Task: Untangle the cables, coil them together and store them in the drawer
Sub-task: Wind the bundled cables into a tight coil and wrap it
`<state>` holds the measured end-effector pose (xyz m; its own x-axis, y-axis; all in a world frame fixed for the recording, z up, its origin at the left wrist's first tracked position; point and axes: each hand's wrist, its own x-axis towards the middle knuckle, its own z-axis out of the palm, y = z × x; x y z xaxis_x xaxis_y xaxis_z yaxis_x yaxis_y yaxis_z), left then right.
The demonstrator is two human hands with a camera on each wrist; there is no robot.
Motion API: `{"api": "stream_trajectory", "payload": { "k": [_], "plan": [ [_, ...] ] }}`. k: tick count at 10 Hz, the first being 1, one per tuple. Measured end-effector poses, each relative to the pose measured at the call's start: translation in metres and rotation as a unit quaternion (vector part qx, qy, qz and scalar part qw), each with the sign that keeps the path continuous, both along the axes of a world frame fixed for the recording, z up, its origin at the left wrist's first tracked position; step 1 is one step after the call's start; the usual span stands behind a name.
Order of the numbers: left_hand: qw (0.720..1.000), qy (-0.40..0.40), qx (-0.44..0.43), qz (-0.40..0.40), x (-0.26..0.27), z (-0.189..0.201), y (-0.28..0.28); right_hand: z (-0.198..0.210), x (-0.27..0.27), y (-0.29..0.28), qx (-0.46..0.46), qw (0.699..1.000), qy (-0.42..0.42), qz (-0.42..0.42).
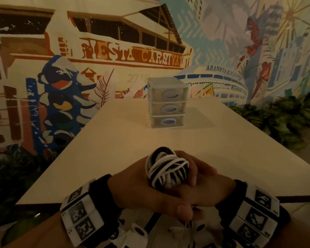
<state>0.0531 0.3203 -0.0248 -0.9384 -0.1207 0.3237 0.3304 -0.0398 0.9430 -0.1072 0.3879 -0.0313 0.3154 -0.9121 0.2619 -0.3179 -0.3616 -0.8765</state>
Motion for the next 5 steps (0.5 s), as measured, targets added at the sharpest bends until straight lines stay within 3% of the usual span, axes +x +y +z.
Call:
{"api": "stream_trajectory", "payload": {
  "k": [1, 2, 3, 4, 5],
  "plan": [
    [0.994, -0.008, -0.049, 0.093, 0.002, 0.004, 0.003, -0.024, -0.016, -0.015, 0.033, 0.999, 0.036, 0.006],
    [0.986, 0.001, -0.085, 0.146, 0.002, 0.006, 0.003, 0.002, -0.012, -0.018, 0.133, 0.986, 0.062, 0.078],
    [0.969, 0.011, -0.127, 0.211, 0.002, 0.009, -0.004, 0.014, -0.005, -0.018, 0.158, 0.978, 0.076, 0.111],
    [0.946, 0.049, -0.124, 0.297, 0.008, 0.017, -0.017, 0.007, -0.004, -0.019, 0.135, 0.983, 0.094, 0.081],
    [0.936, 0.044, -0.138, 0.321, 0.018, 0.019, -0.031, -0.001, -0.009, -0.016, 0.115, 0.988, 0.103, 0.034]
  ]
}}
